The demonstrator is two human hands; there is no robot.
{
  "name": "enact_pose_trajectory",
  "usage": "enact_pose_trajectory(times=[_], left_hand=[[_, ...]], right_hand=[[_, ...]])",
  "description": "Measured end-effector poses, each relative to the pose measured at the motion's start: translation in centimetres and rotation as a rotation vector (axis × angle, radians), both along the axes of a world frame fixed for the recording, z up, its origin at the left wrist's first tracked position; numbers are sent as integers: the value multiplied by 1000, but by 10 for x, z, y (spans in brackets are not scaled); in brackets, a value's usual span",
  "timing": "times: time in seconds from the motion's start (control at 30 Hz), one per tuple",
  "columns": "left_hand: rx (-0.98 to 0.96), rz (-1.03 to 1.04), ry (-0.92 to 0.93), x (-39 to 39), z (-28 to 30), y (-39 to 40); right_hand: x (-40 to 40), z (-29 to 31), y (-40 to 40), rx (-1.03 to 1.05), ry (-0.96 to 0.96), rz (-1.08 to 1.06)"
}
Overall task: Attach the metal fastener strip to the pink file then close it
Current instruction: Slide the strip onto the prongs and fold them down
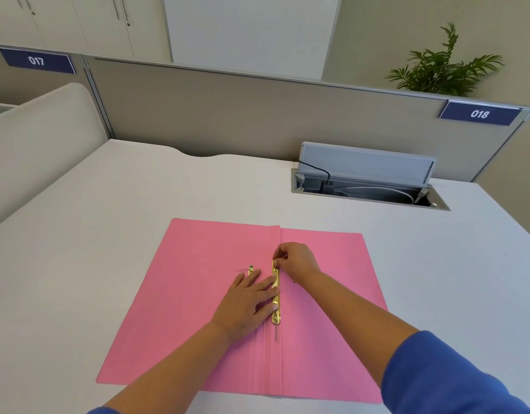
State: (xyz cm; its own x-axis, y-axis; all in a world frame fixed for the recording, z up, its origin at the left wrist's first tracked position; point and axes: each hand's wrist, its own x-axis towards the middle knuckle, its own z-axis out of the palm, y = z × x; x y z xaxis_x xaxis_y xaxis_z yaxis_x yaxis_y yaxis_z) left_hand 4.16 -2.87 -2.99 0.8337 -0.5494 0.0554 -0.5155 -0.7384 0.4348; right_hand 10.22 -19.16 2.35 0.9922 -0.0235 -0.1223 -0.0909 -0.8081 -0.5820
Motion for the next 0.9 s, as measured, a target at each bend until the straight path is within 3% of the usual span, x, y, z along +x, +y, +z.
enact_pose_trajectory(times=[0.9], left_hand=[[10, 2, 6, 1, 2, -1]], right_hand=[[7, 0, -5, -40, 45, 35]])
